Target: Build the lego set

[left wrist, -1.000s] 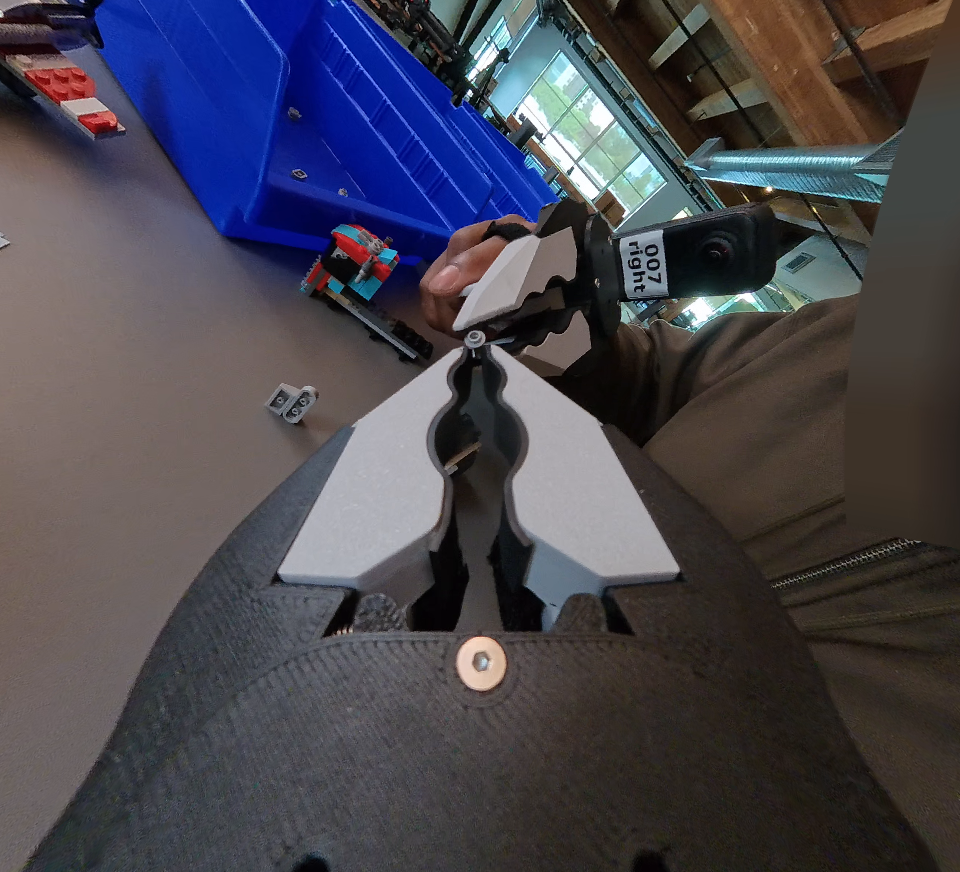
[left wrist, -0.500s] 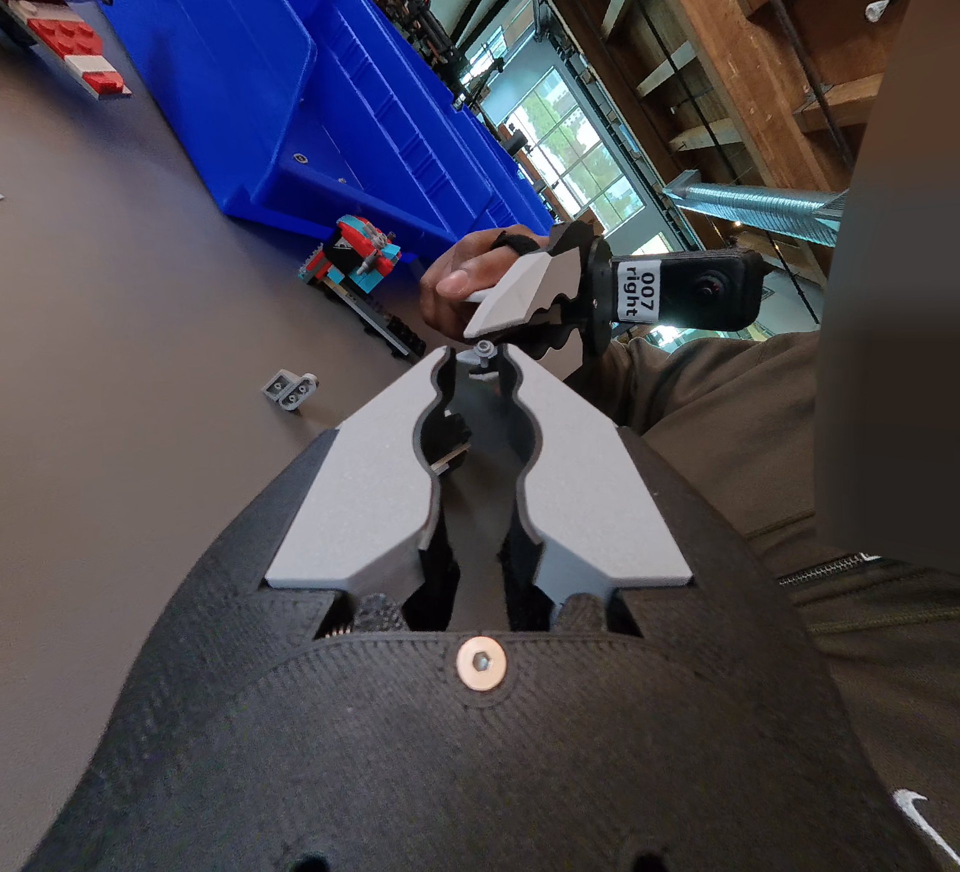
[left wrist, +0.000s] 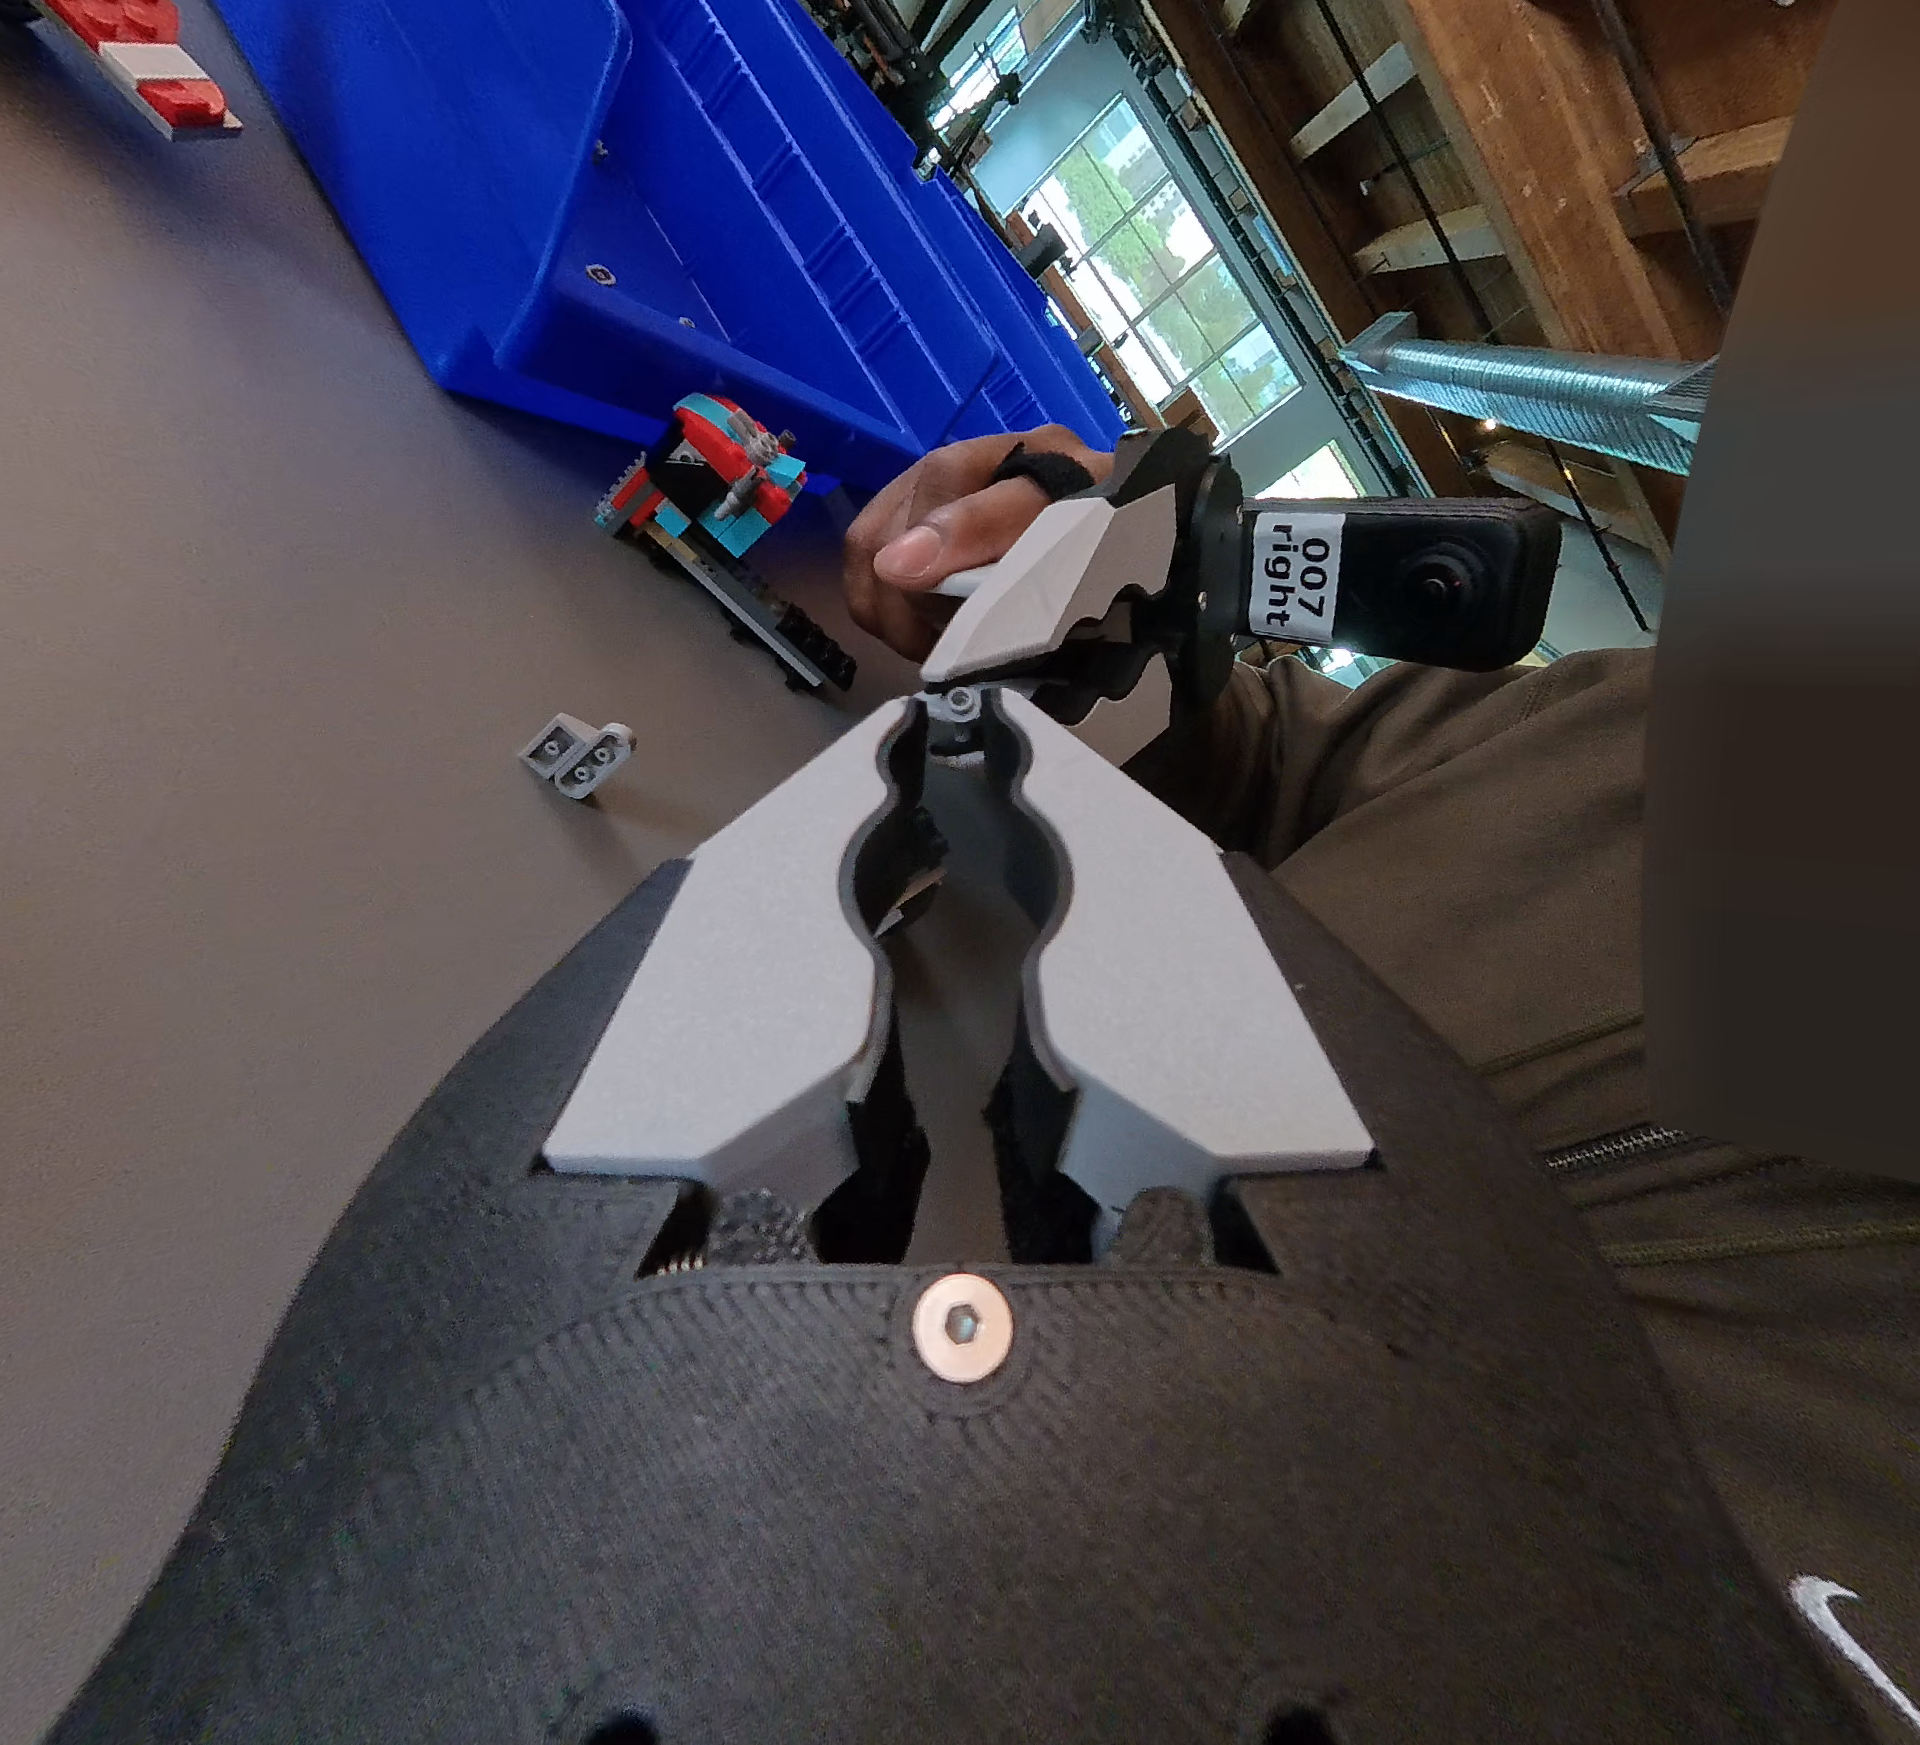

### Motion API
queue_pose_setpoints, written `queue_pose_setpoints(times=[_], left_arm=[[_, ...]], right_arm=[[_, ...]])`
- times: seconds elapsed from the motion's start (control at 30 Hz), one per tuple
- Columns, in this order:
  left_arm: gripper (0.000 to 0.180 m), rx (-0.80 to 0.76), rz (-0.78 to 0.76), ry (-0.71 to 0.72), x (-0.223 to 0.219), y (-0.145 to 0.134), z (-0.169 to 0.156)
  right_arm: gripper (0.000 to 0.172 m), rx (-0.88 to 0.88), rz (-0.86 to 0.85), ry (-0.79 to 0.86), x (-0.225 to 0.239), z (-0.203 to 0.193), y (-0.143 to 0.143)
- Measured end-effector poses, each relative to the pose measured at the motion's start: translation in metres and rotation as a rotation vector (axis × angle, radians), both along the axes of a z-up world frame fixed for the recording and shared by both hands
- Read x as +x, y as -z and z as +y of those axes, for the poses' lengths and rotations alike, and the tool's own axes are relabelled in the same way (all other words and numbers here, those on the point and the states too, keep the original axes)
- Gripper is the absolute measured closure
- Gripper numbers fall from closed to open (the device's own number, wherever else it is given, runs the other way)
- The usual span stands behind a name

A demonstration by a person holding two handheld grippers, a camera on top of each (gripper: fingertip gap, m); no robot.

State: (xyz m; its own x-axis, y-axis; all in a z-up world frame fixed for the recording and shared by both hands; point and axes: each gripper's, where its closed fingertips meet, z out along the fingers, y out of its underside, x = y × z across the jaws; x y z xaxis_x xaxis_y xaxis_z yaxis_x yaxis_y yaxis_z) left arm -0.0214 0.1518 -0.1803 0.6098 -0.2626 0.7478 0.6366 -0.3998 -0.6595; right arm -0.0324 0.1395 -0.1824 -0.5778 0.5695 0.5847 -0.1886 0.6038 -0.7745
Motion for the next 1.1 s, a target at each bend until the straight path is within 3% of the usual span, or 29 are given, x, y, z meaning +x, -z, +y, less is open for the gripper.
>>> queue_pose_setpoints(times=[0.63,0.93,1.1], left_arm=[[0.173,0.083,-0.066,-0.082,-0.019,-0.012,-0.003],[0.173,0.108,-0.074,-0.177,-0.042,-0.018,-0.010],[0.173,0.113,-0.097,-0.216,-0.050,-0.017,-0.011]], right_arm=[[0.152,-0.106,-0.075,0.057,-0.008,0.012,-0.002],[0.148,-0.183,-0.307,0.262,-0.019,0.044,0.013],[0.147,-0.246,-0.524,0.393,-0.018,0.057,0.037]])
